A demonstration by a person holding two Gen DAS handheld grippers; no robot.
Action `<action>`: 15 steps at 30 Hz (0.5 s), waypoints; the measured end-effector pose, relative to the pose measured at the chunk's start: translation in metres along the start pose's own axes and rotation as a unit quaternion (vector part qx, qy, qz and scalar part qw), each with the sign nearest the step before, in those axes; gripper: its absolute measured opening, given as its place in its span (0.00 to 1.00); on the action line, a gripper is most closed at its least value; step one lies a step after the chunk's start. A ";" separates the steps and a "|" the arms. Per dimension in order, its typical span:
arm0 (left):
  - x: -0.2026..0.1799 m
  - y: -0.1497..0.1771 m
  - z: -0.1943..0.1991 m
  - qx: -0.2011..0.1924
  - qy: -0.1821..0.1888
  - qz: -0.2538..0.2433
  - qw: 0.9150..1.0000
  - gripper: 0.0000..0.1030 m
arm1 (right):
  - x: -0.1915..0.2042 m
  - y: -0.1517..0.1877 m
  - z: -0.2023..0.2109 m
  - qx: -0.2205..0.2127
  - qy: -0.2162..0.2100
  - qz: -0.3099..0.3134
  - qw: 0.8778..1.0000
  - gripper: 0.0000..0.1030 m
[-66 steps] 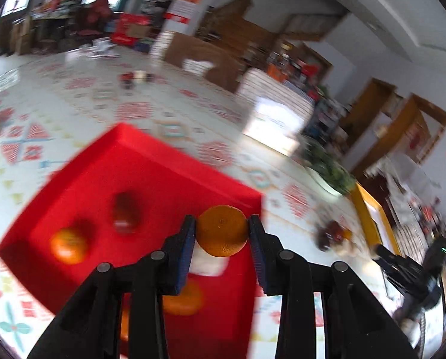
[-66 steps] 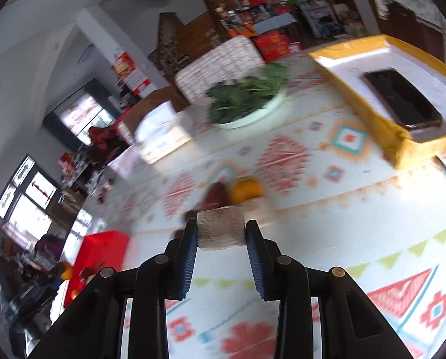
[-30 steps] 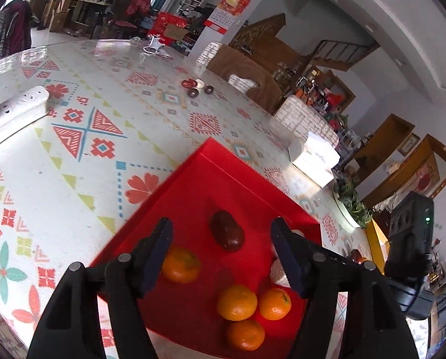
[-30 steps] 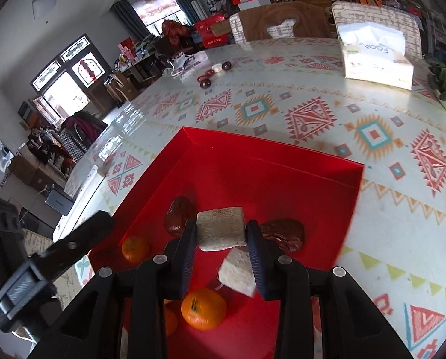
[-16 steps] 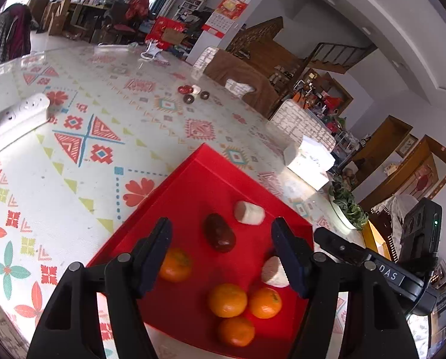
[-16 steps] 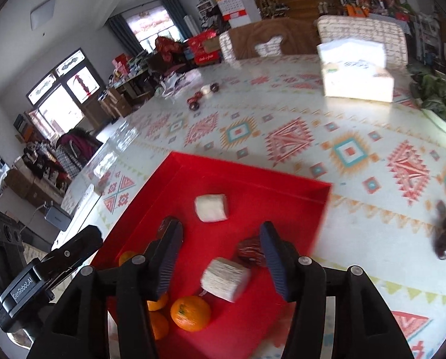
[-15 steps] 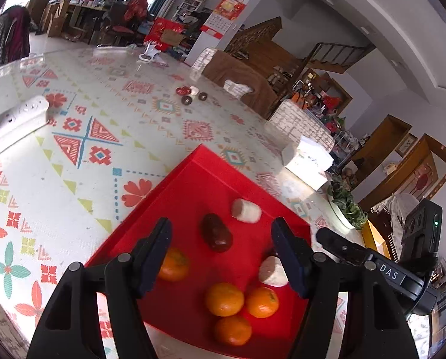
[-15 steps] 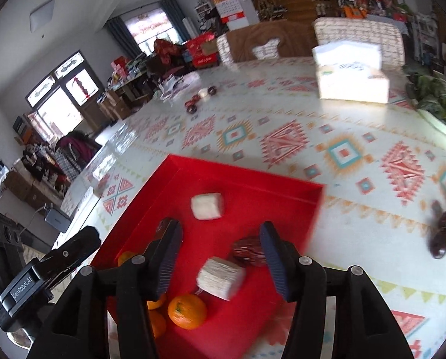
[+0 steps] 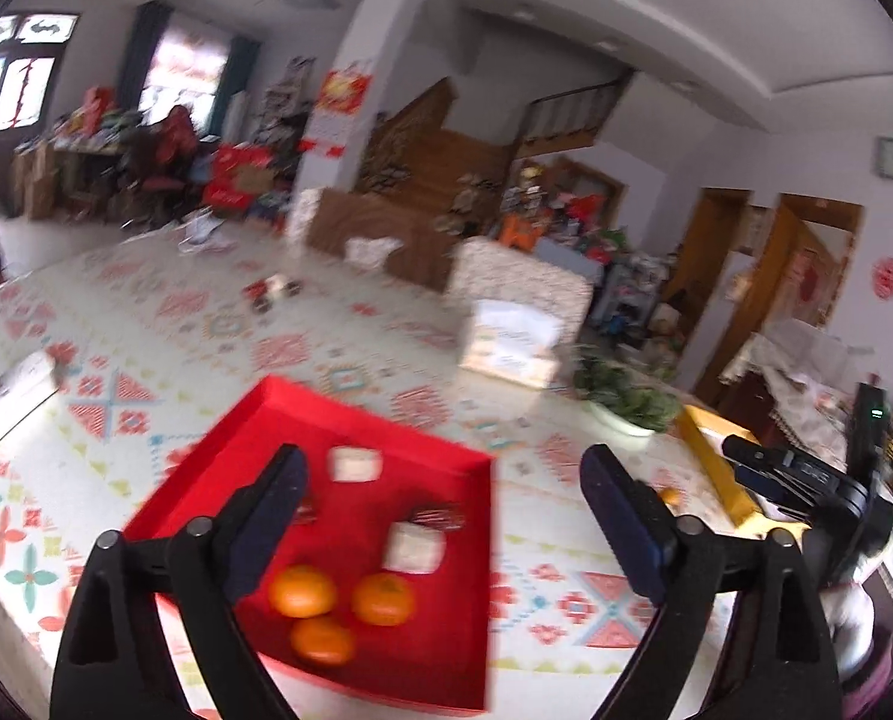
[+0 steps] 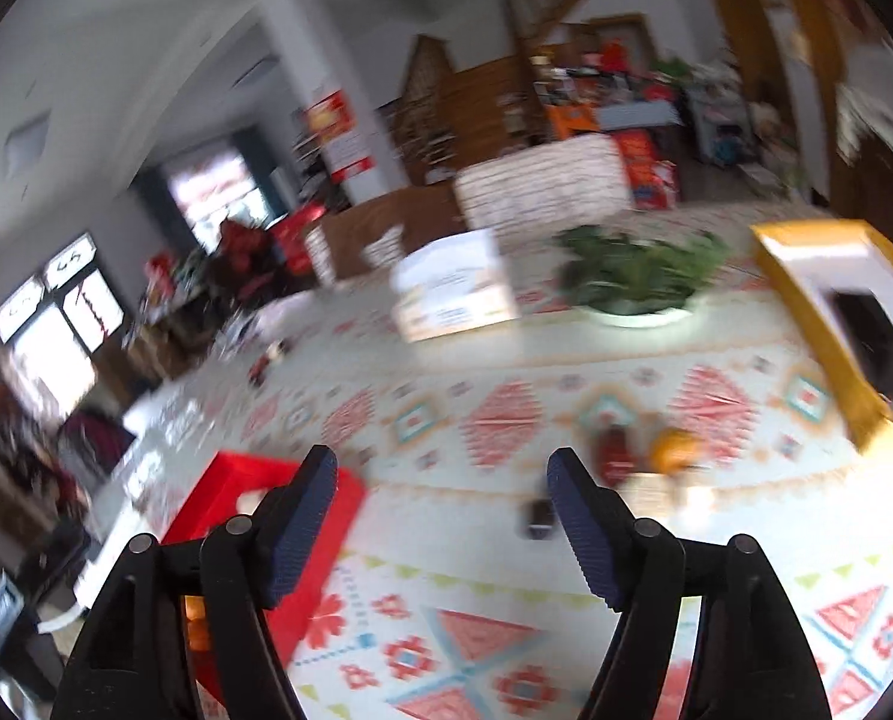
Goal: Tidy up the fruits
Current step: 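Move both open grippers back toward the fruit row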
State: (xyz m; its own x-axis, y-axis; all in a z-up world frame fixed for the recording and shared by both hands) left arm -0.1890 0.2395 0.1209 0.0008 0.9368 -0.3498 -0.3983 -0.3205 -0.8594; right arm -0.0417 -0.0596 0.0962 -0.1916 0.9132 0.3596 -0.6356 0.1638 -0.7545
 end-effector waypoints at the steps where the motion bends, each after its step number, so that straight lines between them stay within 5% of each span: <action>1: -0.010 0.001 0.000 -0.002 0.019 -0.005 1.000 0.95 | -0.018 -0.003 0.008 -0.006 0.012 -0.014 1.000 0.75; 5: -0.034 0.008 -0.010 0.012 0.061 -0.005 0.998 0.98 | -0.069 -0.007 0.026 -0.005 0.055 -0.040 0.998 0.75; 10: -0.056 0.025 -0.034 0.054 0.048 -0.018 0.997 0.98 | -0.100 0.004 0.010 0.041 0.071 -0.044 0.996 0.73; 15: -0.058 0.033 -0.049 0.076 0.040 -0.021 0.996 0.98 | -0.114 0.012 -0.024 0.076 0.087 -0.038 0.993 0.47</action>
State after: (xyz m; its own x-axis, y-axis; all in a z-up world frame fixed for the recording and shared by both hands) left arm -0.1575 0.1677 0.0942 0.0902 0.9329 -0.3487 -0.5305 -0.2513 -0.8096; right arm -0.0095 -0.1526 0.0324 -0.0147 0.9532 0.3019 -0.7514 0.1887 -0.6323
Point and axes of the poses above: each gripper's, at about its wrist camera, not at the fingertips, and z roughly against the way its jaws point, x to its left, y to its underside, the point moved 2 cm from there along -z, roughly the way its jaws point, and after that the axes turned 4 degrees about y, right-handed, at the moved point
